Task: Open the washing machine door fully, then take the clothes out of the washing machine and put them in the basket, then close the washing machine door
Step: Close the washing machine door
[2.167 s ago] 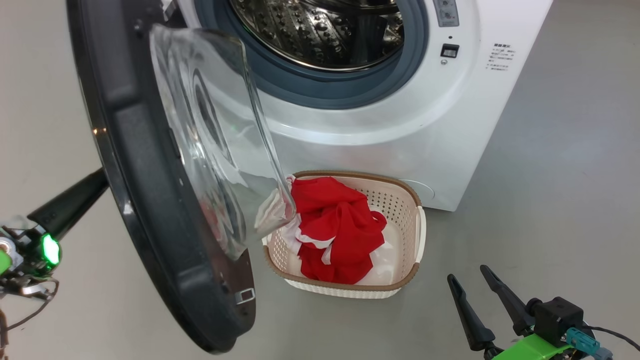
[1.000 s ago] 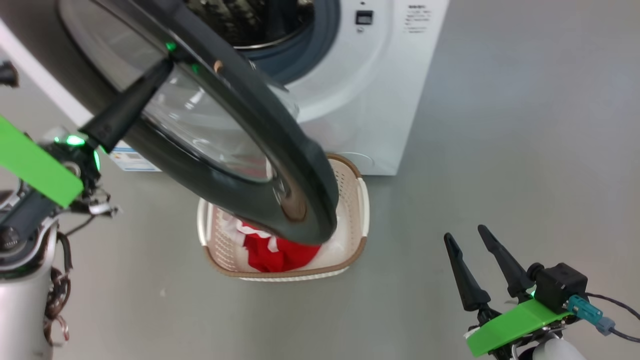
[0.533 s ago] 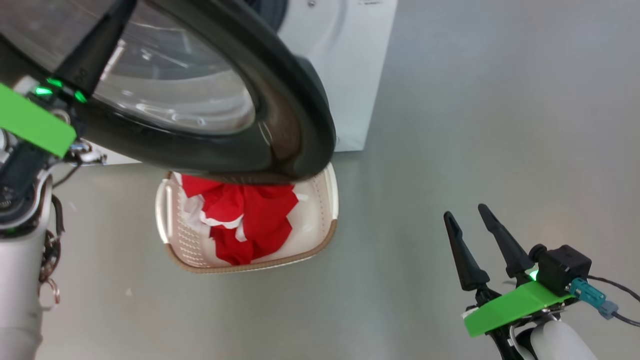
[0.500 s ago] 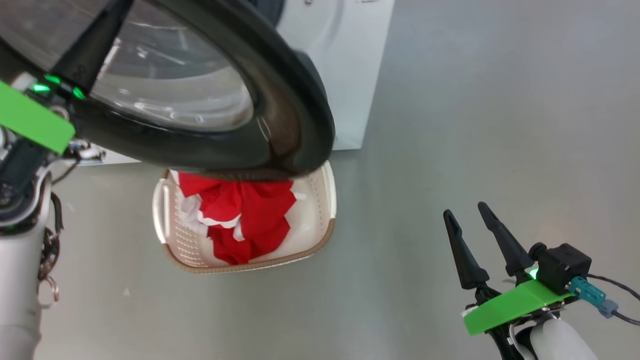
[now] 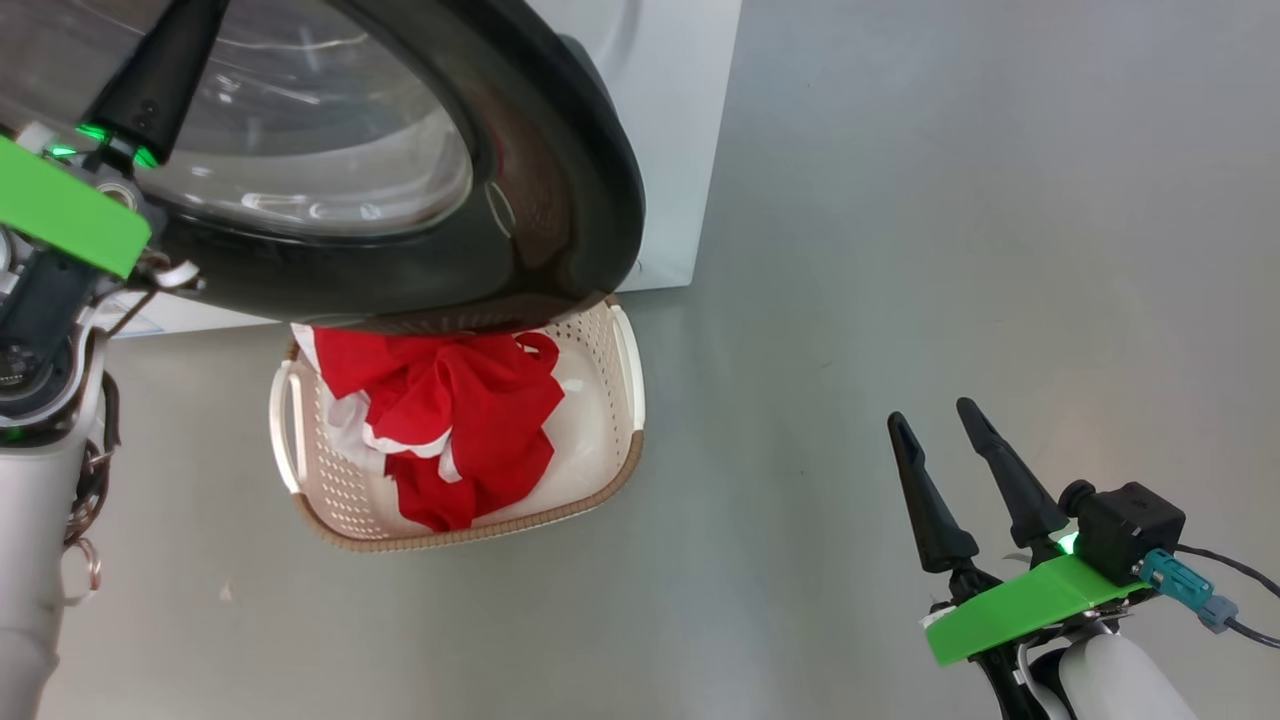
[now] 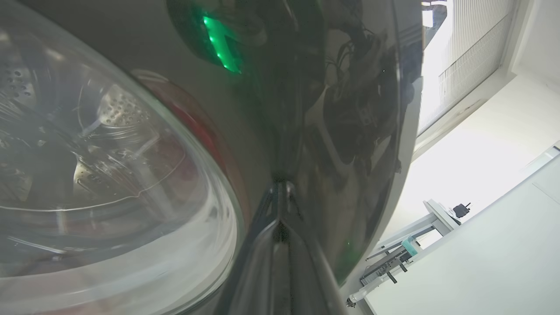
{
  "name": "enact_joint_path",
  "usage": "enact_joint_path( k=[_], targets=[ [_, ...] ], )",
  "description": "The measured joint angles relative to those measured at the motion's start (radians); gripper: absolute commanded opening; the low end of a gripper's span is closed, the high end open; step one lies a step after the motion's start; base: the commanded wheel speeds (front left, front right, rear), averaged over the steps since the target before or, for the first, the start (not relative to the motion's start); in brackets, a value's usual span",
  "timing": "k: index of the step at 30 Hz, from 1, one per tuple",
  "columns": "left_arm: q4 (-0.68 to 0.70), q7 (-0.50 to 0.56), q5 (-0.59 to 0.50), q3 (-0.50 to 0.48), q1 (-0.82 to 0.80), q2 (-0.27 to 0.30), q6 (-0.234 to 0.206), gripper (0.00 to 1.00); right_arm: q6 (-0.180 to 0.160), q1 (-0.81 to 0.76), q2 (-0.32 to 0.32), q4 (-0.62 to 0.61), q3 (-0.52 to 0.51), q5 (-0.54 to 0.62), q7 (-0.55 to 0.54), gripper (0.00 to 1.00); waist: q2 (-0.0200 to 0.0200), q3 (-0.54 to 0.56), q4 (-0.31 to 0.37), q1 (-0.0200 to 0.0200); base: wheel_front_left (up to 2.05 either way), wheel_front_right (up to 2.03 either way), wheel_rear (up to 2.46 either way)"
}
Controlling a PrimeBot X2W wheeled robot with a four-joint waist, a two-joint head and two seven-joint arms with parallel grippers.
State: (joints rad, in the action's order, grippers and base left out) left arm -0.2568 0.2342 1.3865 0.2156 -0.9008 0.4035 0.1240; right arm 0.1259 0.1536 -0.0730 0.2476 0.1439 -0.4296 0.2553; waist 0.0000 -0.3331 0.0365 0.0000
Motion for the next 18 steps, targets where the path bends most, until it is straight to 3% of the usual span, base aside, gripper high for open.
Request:
enact_joint_path(
  k=[12, 14, 15, 18],
  targets=[
    [0.007, -0.091, 0.06, 0.046, 0.1, 0.035, 0.0, 0.0, 0.0, -0.009, -0.021, 0.004, -0.002, 0.0, 0.0, 1.0, 0.0, 0.051, -0.03, 0.0, 0.0, 0.0, 0.0],
    [0.01, -0.113, 0.068, 0.049, 0.129, 0.043, 0.0, 0.07, 0.0, -0.014, -0.024, 0.004, -0.002, 0.0, 0.0, 1.0, 0.0, 0.061, -0.036, 0.0, 0.0, 0.0, 0.0],
    [0.013, -0.122, 0.074, 0.05, 0.145, 0.045, 0.0, 0.18, 0.0, -0.017, -0.026, 0.004, -0.002, 0.0, 0.0, 1.0, 0.0, 0.067, -0.039, 0.0, 0.0, 0.0, 0.0],
    [0.018, -0.15, 0.077, 0.065, 0.199, 0.052, 0.0, 0.28, 0.0, -0.033, -0.034, 0.007, -0.002, 0.0, 0.0, 1.0, 0.0001, 0.084, -0.048, 0.0, 0.0, 0.0, 0.0]
  ],
)
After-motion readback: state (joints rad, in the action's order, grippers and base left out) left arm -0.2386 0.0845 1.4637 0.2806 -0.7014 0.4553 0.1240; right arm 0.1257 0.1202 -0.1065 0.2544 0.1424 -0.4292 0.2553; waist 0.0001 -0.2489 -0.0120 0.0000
